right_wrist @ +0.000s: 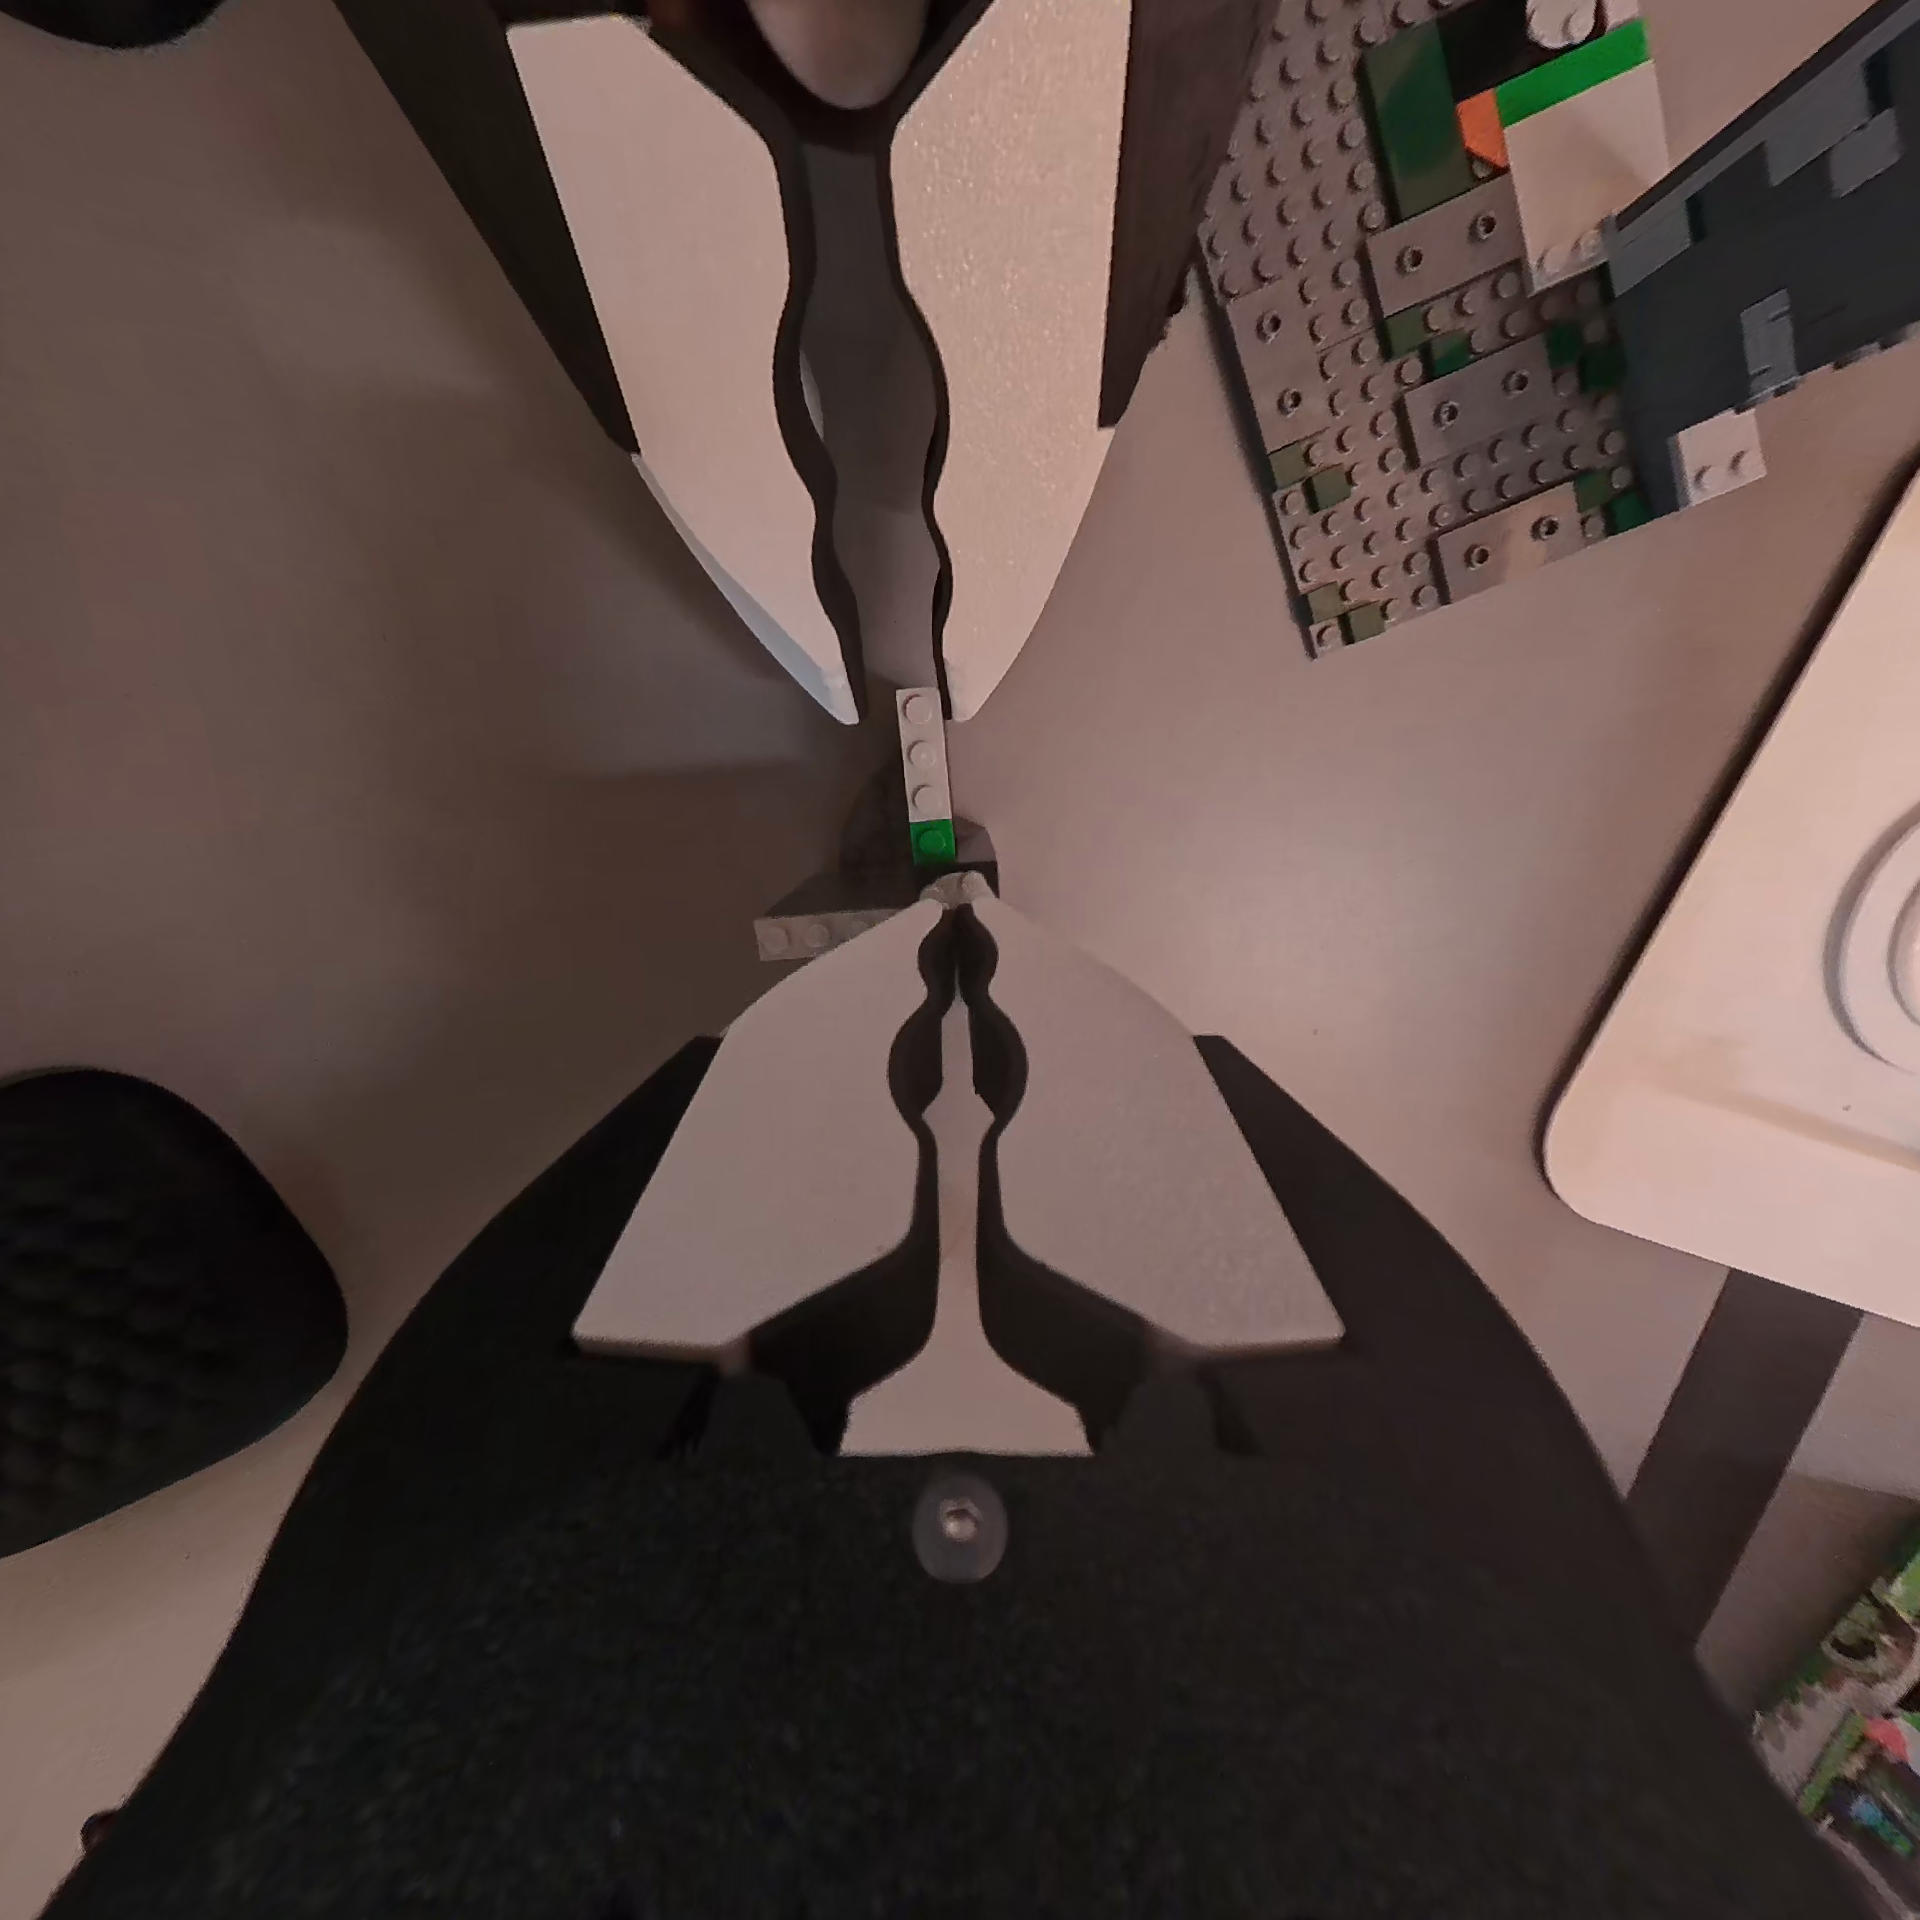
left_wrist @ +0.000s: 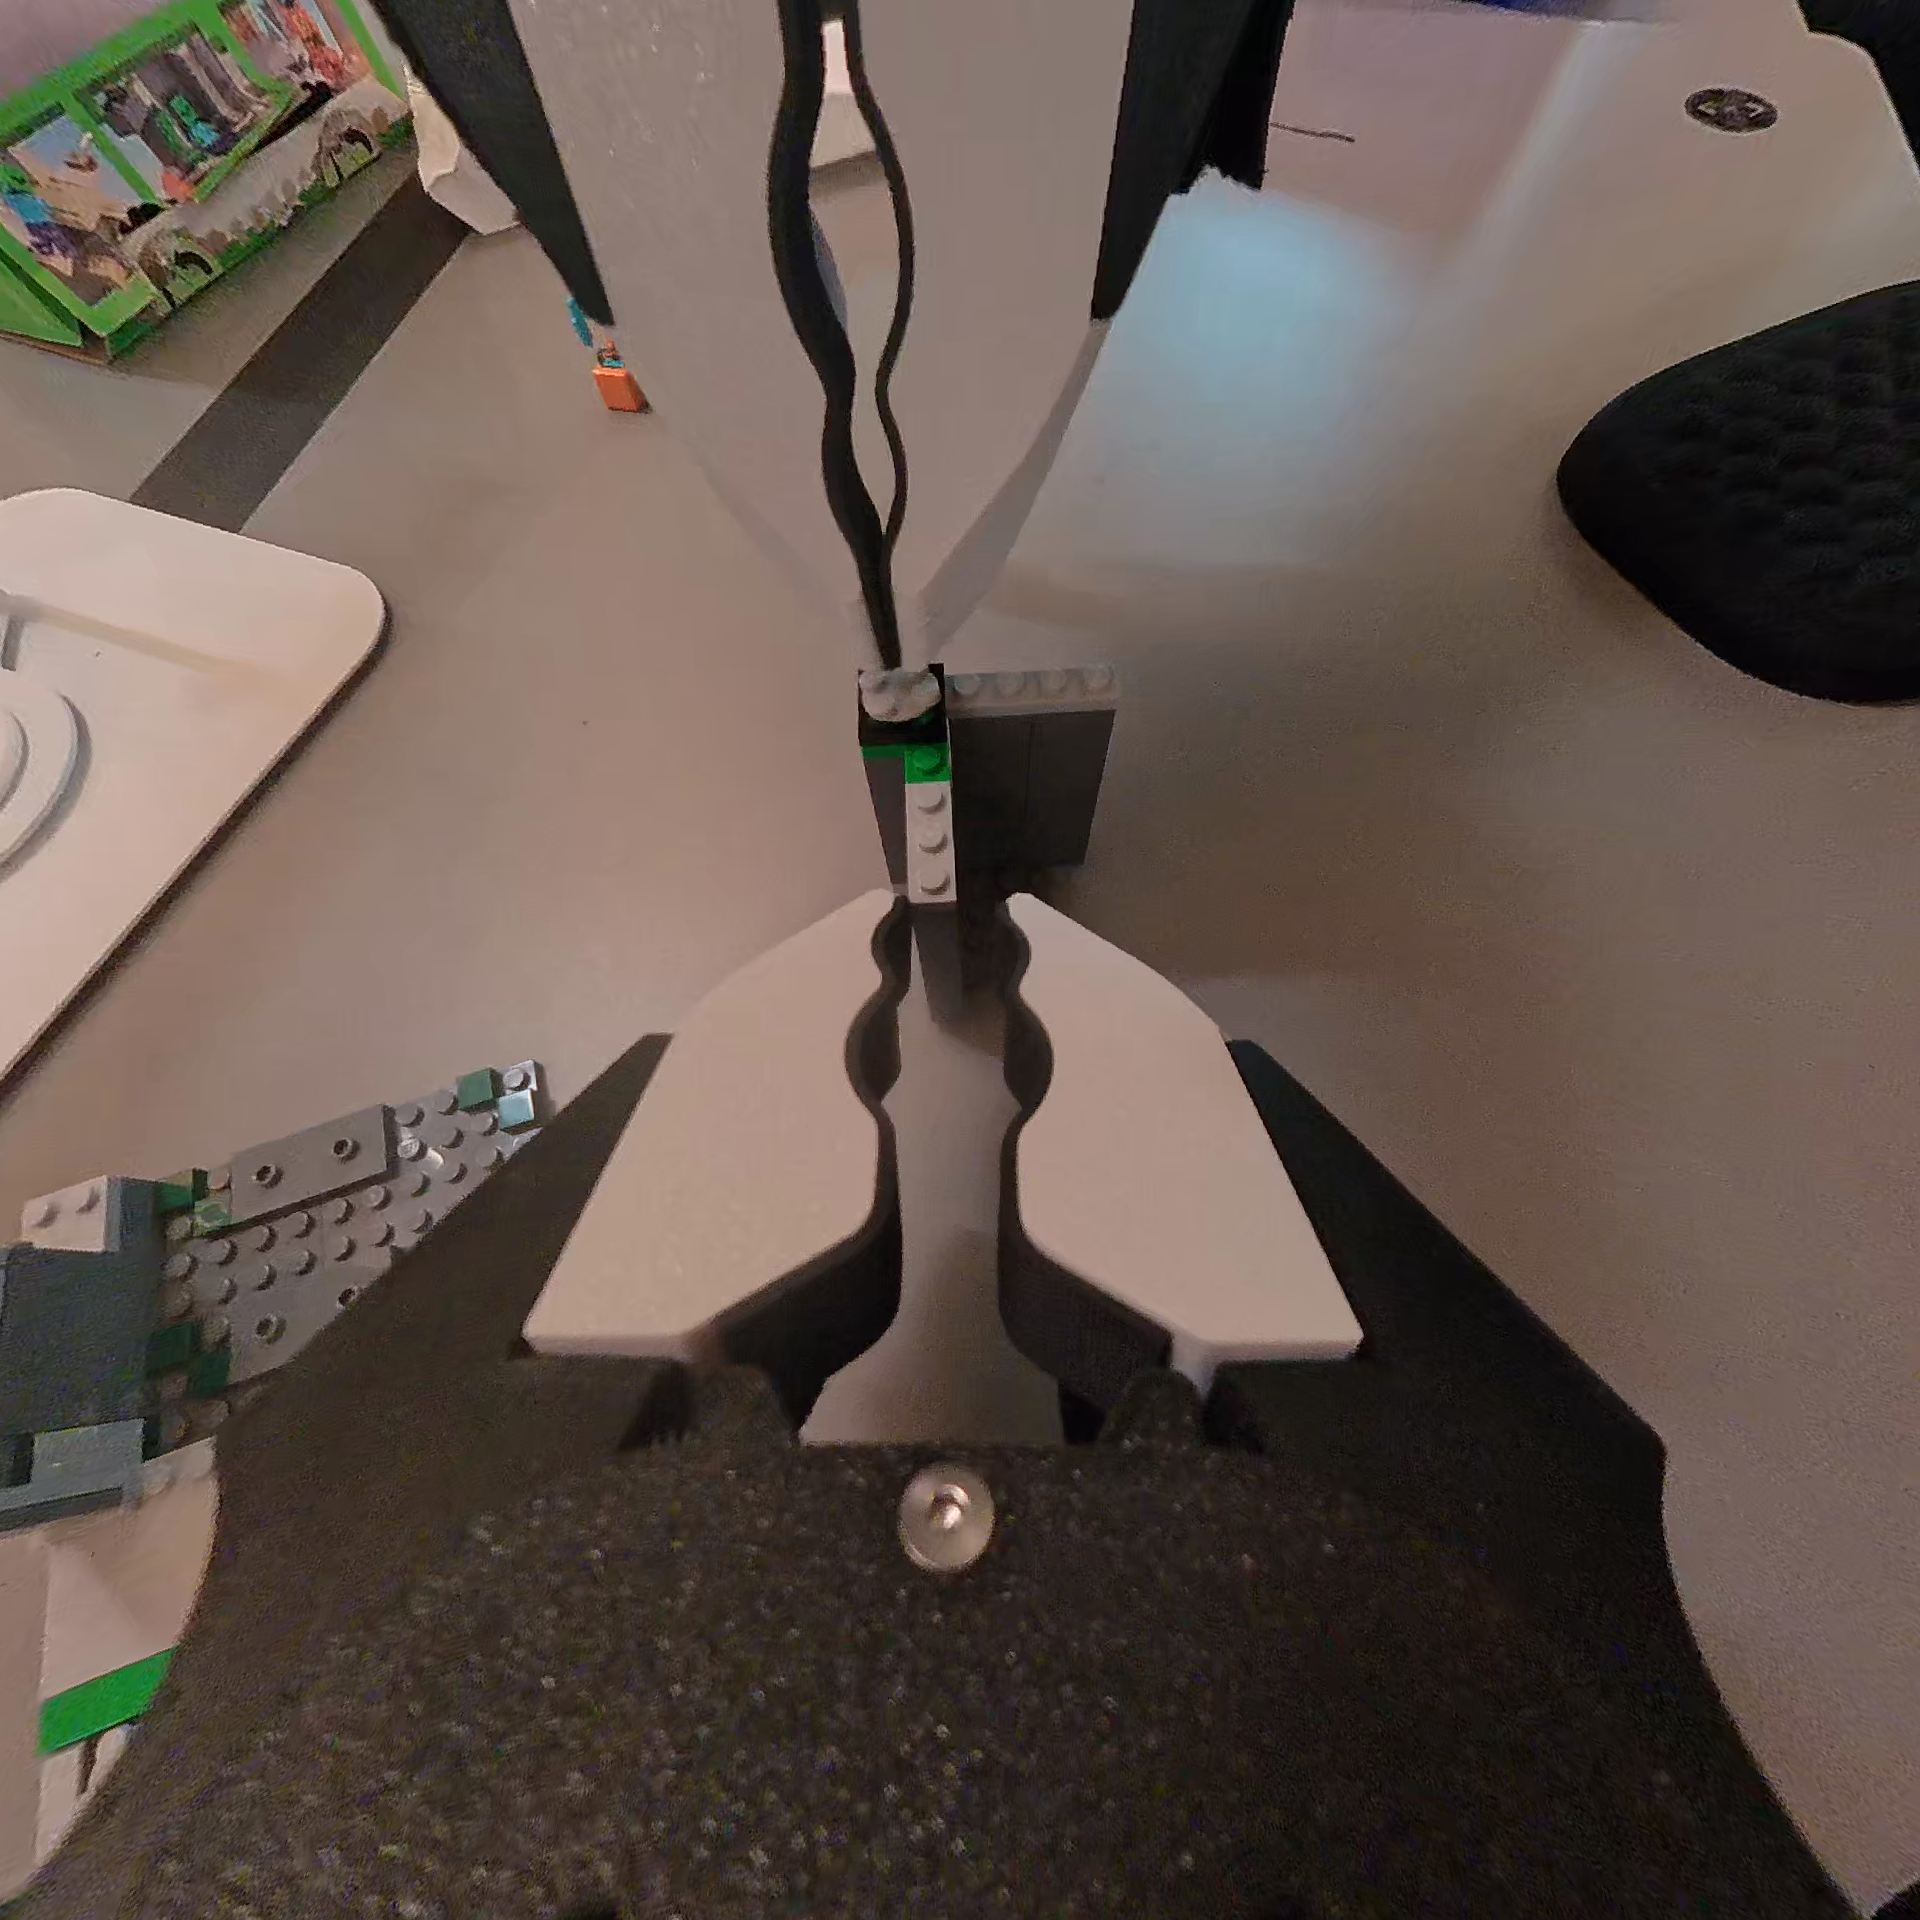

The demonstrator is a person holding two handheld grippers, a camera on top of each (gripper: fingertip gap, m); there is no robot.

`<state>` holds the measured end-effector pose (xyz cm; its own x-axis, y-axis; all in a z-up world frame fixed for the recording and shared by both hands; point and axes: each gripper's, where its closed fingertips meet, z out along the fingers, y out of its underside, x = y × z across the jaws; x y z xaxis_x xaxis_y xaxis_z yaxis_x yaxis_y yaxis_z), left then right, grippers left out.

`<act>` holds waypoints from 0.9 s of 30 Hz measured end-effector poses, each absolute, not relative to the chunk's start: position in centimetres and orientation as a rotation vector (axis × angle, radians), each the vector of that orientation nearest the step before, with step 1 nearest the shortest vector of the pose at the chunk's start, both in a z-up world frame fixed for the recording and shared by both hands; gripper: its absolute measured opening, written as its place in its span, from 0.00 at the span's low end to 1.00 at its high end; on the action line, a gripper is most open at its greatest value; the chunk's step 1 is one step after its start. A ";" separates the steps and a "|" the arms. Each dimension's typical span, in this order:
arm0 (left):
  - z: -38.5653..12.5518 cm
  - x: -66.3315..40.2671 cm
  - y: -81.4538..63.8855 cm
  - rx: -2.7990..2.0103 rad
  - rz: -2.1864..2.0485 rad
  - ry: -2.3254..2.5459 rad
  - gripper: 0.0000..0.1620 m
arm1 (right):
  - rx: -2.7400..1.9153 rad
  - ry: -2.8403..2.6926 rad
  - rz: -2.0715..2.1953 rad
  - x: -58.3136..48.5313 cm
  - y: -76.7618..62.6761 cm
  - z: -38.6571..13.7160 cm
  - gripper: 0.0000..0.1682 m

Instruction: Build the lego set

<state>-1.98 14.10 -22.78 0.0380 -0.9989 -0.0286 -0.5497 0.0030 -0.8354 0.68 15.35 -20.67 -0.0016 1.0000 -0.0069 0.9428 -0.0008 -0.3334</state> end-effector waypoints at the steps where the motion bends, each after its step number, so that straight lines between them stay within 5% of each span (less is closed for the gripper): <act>1: -22.8 -2.0 14.1 -1.629 -0.829 1.593 0.09 | -2.037 -2.037 0.363 0.6 15.4 -20.6 0.00; 27: -23.0 -1.7 14.0 -1.621 -0.839 1.598 0.06 | -2.373 -1.928 0.630 0.5 15.3 -21.3 0.00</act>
